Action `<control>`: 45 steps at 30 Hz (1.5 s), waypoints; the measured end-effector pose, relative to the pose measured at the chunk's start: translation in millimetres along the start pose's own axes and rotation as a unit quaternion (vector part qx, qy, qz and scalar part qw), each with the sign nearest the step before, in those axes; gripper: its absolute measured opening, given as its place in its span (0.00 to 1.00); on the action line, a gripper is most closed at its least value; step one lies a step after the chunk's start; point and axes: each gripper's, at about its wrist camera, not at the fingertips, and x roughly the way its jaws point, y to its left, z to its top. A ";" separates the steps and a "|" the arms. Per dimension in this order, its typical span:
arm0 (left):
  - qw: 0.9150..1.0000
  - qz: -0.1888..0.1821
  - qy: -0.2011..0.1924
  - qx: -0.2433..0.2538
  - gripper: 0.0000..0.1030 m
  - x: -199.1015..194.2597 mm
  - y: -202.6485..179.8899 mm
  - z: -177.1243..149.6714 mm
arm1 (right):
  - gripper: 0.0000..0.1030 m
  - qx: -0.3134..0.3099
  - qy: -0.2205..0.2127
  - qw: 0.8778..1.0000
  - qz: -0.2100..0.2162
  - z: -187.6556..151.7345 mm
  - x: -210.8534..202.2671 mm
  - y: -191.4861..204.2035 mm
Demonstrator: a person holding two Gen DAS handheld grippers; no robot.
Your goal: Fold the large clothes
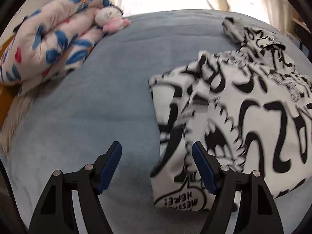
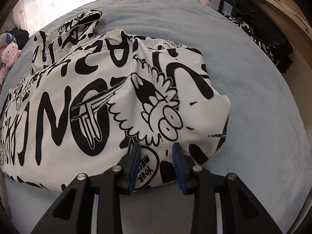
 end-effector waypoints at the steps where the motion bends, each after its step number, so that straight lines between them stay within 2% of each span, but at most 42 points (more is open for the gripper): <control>1: 1.000 -0.001 -0.006 0.004 0.71 -4.8 -0.8 7.4 | 0.32 -0.002 -0.001 1.000 0.004 5.0 -2.0 0.8; 7: 0.999 -0.030 -0.026 -0.008 0.71 -18.6 -9.4 85.8 | 0.33 -0.012 -0.029 0.999 0.029 54.8 -24.2 10.5; 13: 0.997 -0.059 -0.034 -0.031 0.71 -5.0 -42.4 193.2 | 0.33 -0.031 -0.077 0.995 0.054 147.3 -53.2 37.8; 15: 0.997 -0.068 -0.030 -0.034 0.71 2.4 -59.2 231.8 | 0.38 -0.036 -0.093 0.993 0.064 176.7 -60.0 47.8; 17: 0.995 -0.087 -0.024 -0.038 0.71 10.8 -79.1 270.2 | 0.58 -0.039 -0.111 0.990 0.076 209.6 -63.1 62.0; 19: 0.993 -0.104 -0.029 -0.047 0.71 17.5 -97.2 301.6 | 0.68 -0.048 -0.118 0.988 0.092 238.7 -58.2 78.8; 21: 0.991 -0.125 -0.025 -0.050 0.71 30.5 -117.2 326.7 | 0.68 -0.055 -0.111 0.986 0.115 268.1 -42.3 100.6; 23: 0.990 -0.128 -0.017 -0.051 0.71 48.7 -138.9 345.6 | 0.68 -0.055 -0.102 0.986 0.122 290.2 -19.2 120.9; 27: 0.992 -0.120 0.002 -0.026 0.71 93.7 -174.3 361.8 | 0.68 -0.077 -0.077 0.984 0.138 316.2 31.7 154.1; 30: 0.992 -0.119 0.028 -0.014 0.71 133.4 -192.2 363.6 | 0.68 -0.091 -0.071 0.985 0.130 327.4 64.3 168.8; 32: 0.991 -0.125 0.052 -0.003 0.71 160.7 -199.4 356.2 | 0.68 -0.089 -0.060 0.986 0.126 335.3 87.5 171.5; 34: 0.990 -0.120 0.070 0.015 0.71 182.4 -204.3 344.7 | 0.68 -0.093 -0.051 0.989 0.104 341.1 109.5 171.1; 35: 0.990 -0.117 0.074 0.027 0.71 192.3 -203.7 337.8 | 0.68 -0.091 -0.044 0.991 0.090 343.5 122.1 167.7; 37: 0.991 -0.108 0.072 0.043 0.71 207.3 -198.7 326.2 | 0.68 -0.084 -0.033 0.992 0.092 347.5 137.4 155.5; 38: 0.990 -0.112 0.073 0.047 0.71 213.9 -194.6 321.3 | 0.68 -0.076 -0.028 0.992 0.099 348.4 144.7 148.5; 41: 0.984 -0.168 0.063 0.022 0.71 227.6 -174.7 307.0 | 0.67 -0.053 -0.002 0.987 0.149 348.8 164.3 131.4; 45: 0.979 -0.199 0.047 0.008 0.71 229.9 -168.6 303.9 | 0.67 -0.037 0.010 0.978 0.205 347.6 174.3 128.1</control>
